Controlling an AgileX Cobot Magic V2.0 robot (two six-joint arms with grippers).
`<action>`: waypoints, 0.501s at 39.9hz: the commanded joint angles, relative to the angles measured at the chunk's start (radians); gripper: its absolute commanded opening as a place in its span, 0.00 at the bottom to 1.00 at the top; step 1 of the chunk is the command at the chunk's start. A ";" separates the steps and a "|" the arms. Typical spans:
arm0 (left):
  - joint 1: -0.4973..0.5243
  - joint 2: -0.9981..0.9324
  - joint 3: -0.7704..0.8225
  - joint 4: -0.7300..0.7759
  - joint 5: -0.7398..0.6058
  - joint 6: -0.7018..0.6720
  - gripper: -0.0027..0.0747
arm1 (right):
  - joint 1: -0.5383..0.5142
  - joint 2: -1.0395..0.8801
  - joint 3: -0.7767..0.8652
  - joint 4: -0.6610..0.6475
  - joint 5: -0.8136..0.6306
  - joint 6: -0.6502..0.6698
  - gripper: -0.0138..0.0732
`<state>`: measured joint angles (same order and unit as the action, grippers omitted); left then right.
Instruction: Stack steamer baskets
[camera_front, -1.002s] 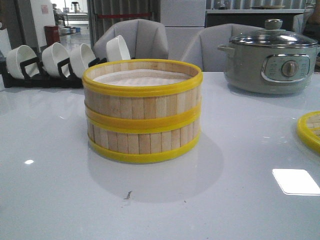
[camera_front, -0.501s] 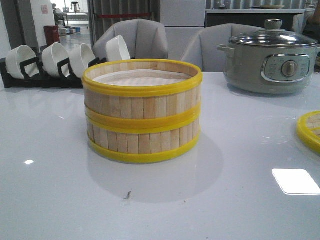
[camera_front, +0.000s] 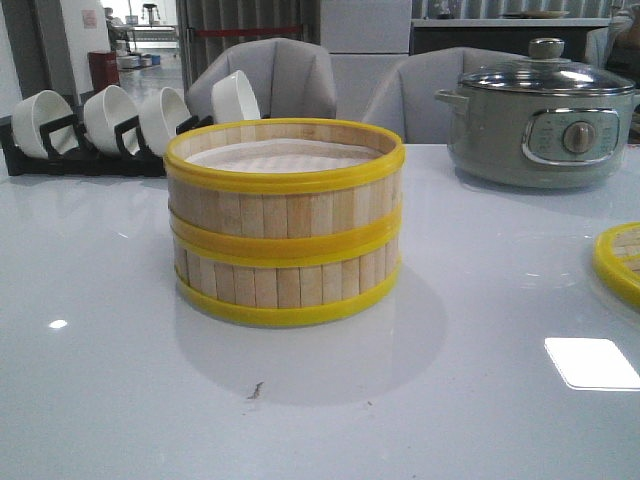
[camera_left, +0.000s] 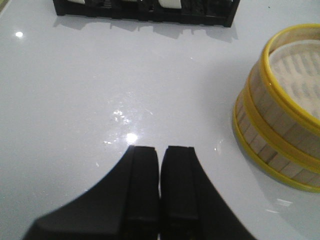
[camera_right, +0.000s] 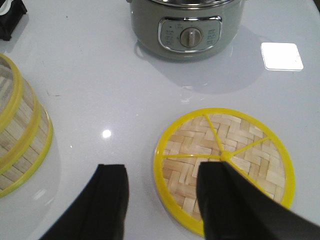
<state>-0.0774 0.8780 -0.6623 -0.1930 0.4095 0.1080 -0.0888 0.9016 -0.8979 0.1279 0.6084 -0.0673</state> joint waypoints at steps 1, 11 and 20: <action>-0.024 -0.046 0.008 -0.005 -0.100 0.004 0.14 | -0.001 -0.005 -0.039 0.000 -0.059 -0.006 0.65; -0.031 -0.128 0.097 -0.003 -0.126 0.004 0.14 | -0.001 -0.005 -0.039 0.000 -0.057 -0.006 0.65; -0.031 -0.172 0.140 -0.001 -0.128 0.004 0.14 | -0.001 -0.005 -0.039 0.000 -0.055 -0.006 0.65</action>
<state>-0.1001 0.7192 -0.5004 -0.1896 0.3663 0.1097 -0.0888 0.9016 -0.8979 0.1279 0.6180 -0.0673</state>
